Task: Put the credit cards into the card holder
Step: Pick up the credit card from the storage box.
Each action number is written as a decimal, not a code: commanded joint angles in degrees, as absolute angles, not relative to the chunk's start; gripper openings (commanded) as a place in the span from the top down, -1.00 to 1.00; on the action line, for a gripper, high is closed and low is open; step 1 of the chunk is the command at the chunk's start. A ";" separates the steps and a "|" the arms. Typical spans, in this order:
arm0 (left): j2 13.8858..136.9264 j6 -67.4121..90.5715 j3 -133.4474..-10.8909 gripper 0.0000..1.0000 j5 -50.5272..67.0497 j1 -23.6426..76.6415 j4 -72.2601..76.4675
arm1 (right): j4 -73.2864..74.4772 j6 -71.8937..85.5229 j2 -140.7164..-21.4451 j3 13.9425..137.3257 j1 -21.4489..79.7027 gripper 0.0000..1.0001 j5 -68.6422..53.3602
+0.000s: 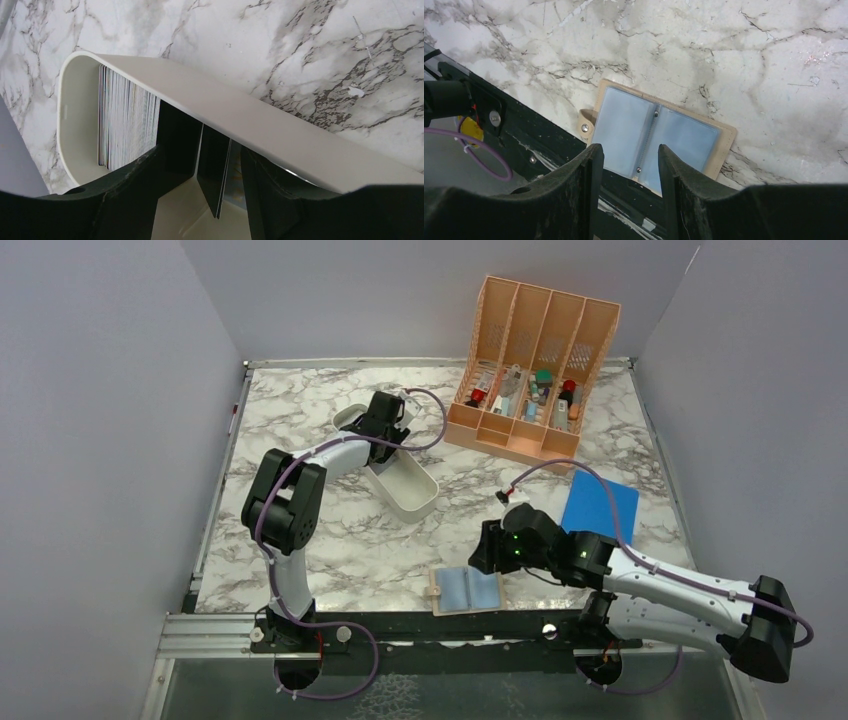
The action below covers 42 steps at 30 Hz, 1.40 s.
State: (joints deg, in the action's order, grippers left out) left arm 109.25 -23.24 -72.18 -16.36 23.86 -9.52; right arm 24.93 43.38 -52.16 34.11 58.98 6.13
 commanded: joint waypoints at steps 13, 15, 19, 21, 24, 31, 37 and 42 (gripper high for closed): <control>105.11 -26.27 -72.13 -0.21 -22.60 23.91 -6.35 | 21.96 41.79 -55.02 34.04 59.16 0.02 6.15; 106.10 -27.03 -71.55 -0.27 -23.80 23.94 -5.77 | 21.88 41.64 -55.42 34.22 59.18 0.02 5.73; 107.34 -28.28 -71.30 -0.29 -25.39 23.80 -4.54 | 22.05 41.62 -55.48 34.16 59.09 0.02 5.71; 107.44 -28.62 -71.68 -0.29 -24.81 23.76 -4.65 | 22.14 41.64 -55.24 33.97 59.17 0.02 5.93; 106.52 -28.09 -72.17 -0.34 -21.89 23.79 -6.37 | 21.92 41.55 -55.23 33.91 59.16 0.02 6.13; 105.11 -28.78 -70.29 -0.85 -16.96 23.82 -7.09 | 20.82 41.39 -56.42 33.89 59.18 0.01 5.63; 107.38 -30.18 -70.42 -0.83 -23.63 23.86 -4.83 | 21.52 41.23 -56.27 34.19 59.15 0.01 6.04; 108.36 -31.81 -70.47 -0.83 -26.13 23.81 -2.64 | 21.92 41.31 -55.16 34.39 59.21 0.01 6.68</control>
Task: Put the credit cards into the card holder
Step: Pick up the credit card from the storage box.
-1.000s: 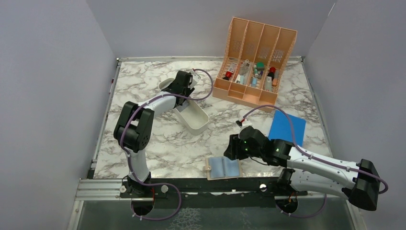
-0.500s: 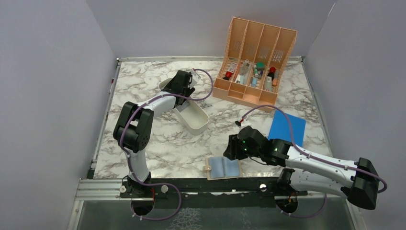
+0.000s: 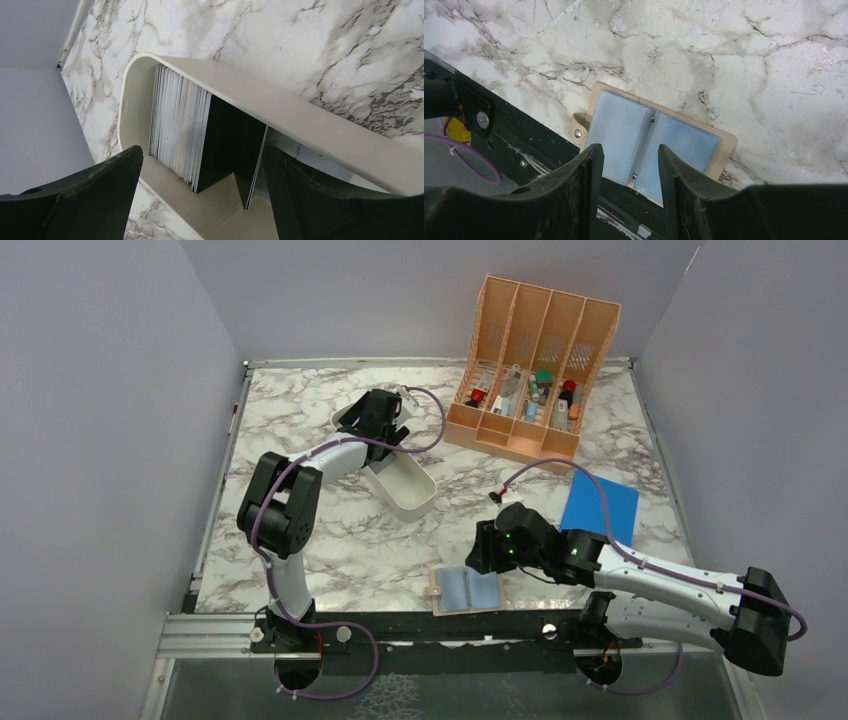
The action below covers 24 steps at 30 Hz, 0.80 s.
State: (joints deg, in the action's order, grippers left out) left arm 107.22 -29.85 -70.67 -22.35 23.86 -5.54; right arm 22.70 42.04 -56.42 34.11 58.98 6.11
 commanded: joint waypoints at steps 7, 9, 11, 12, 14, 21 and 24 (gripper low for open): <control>109.39 -32.18 -70.78 -0.83 -25.30 23.82 -2.54 | 21.83 41.60 -55.47 34.42 59.15 0.01 6.66; 109.63 -32.89 -70.76 -0.80 -26.13 23.78 -1.78 | 21.82 41.81 -55.50 34.24 59.21 0.01 6.60; 110.05 -33.80 -70.69 -0.72 -27.48 23.73 -0.52 | 21.64 41.84 -55.30 34.15 59.22 0.01 6.45; 110.26 -34.21 -70.83 -0.68 -28.43 23.70 -0.11 | 21.62 41.86 -55.27 34.18 59.20 0.01 6.50; 110.62 -34.80 -71.15 -0.60 -29.99 23.55 0.97 | 21.83 41.75 -55.11 34.39 59.18 0.01 6.72; 111.31 -35.32 -72.29 -0.44 -29.43 23.10 1.76 | 22.30 41.45 -55.46 34.97 59.20 0.01 7.44; 112.32 -35.48 -72.91 -0.31 -28.64 23.11 0.76 | 22.08 41.52 -55.93 34.96 59.11 0.01 7.19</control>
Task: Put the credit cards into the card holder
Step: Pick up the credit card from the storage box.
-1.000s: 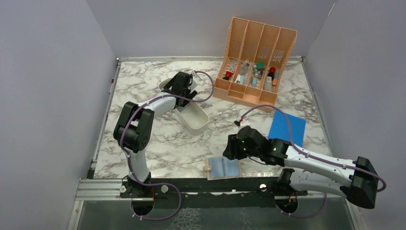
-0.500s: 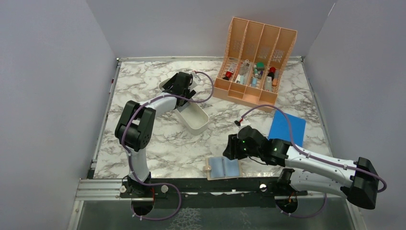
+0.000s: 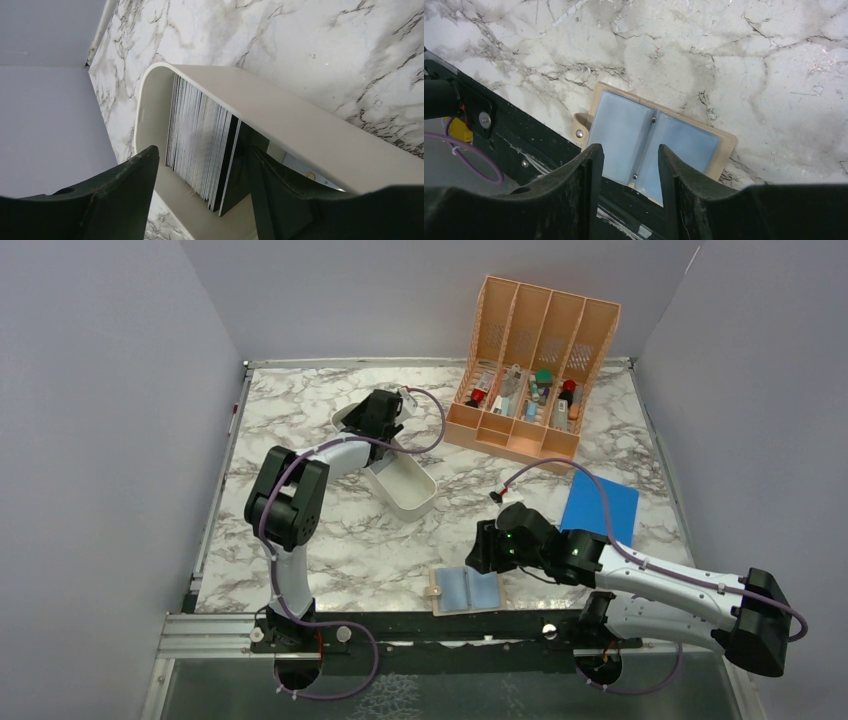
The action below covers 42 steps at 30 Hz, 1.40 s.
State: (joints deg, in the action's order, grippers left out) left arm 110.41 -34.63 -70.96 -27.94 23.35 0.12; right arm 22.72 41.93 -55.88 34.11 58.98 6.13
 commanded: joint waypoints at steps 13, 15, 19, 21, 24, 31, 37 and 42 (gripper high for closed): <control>113.11 -35.92 -73.21 -0.05 -27.23 22.95 0.06 | 21.30 41.38 -56.83 34.81 59.15 0.01 7.14; 112.72 -35.78 -73.28 0.01 -27.05 22.94 -0.35 | 21.18 41.39 -56.85 34.65 59.13 0.01 7.11; 112.09 -36.35 -73.54 0.03 -27.51 22.94 -0.45 | 20.94 41.37 -56.86 34.42 59.17 0.01 7.07; 111.90 -36.71 -73.69 0.07 -27.32 22.96 -0.66 | 20.83 41.35 -56.94 34.42 59.15 0.01 7.02; 111.88 -36.82 -74.07 0.09 -27.45 22.95 -1.36 | 20.62 41.47 -57.09 34.35 59.19 0.01 6.82; 111.24 -37.50 -74.31 0.13 -27.87 22.97 -1.95 | 19.95 41.63 -57.66 33.96 59.22 0.01 6.46; 111.07 -38.06 -74.69 0.16 -26.97 22.97 -2.42 | 19.52 41.57 -58.14 33.98 59.13 0.01 6.42; 111.01 -37.88 -74.71 0.22 -26.51 22.95 -2.94 | 19.34 41.52 -58.45 34.15 59.17 0.01 6.18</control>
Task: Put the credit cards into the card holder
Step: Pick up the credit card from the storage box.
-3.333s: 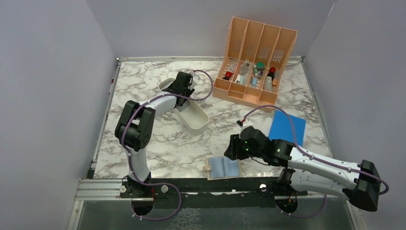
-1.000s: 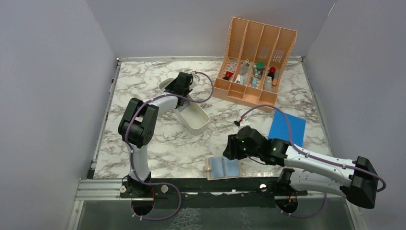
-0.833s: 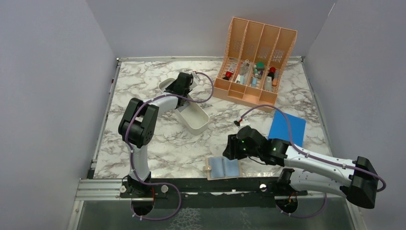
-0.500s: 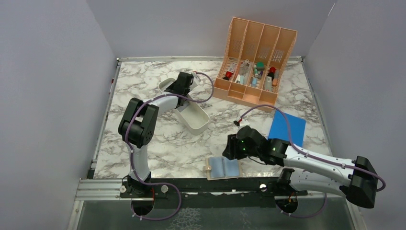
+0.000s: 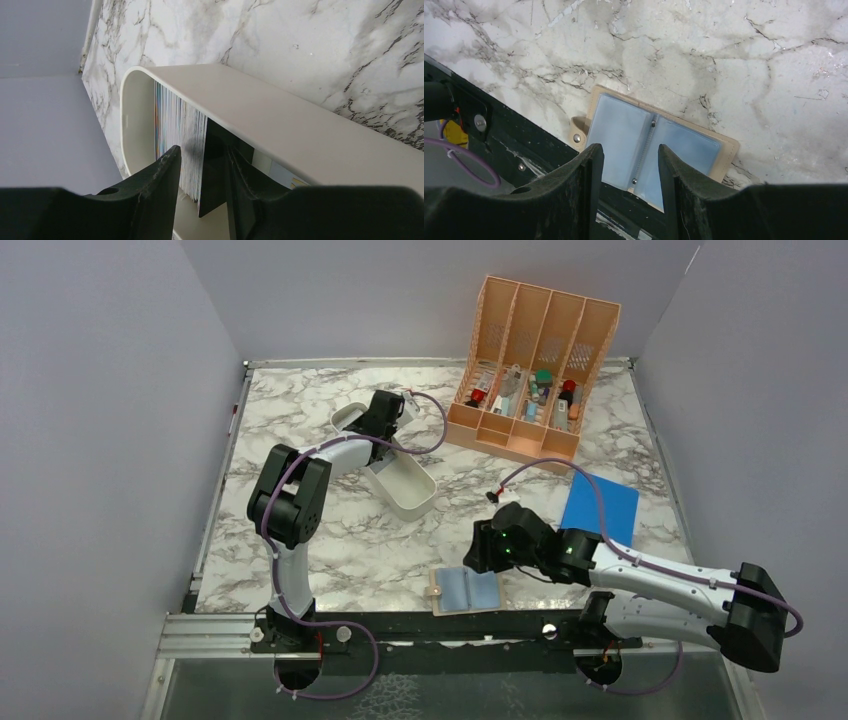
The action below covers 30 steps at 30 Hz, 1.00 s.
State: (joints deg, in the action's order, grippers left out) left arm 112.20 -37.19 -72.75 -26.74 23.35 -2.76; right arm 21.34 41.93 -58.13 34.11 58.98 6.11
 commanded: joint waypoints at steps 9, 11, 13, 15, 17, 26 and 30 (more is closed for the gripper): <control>110.56 -38.14 -75.06 0.26 -25.61 23.01 -3.86 | 19.11 41.45 -58.45 34.12 59.19 0.01 6.02; 110.51 -38.14 -75.15 0.27 -25.60 22.96 -4.11 | 19.08 41.42 -58.61 34.13 59.13 0.01 6.01; 110.38 -38.14 -75.26 0.30 -25.57 22.95 -4.32 | 19.00 41.48 -58.61 34.13 59.14 0.01 5.95; 110.14 -38.23 -75.37 0.30 -25.51 22.99 -4.53 | 18.82 41.44 -58.77 34.16 59.11 0.01 5.88; 109.89 -38.38 -75.50 0.31 -25.42 22.95 -4.72 | 18.73 41.45 -58.92 34.13 59.15 0.01 5.81; 110.20 -38.38 -75.75 0.45 -24.26 22.99 -5.81 | 18.46 41.38 -59.42 34.24 59.15 0.01 5.71; 109.98 -37.76 -75.97 0.54 -23.97 23.07 -6.74 | 18.29 41.39 -59.46 34.12 59.14 0.01 5.58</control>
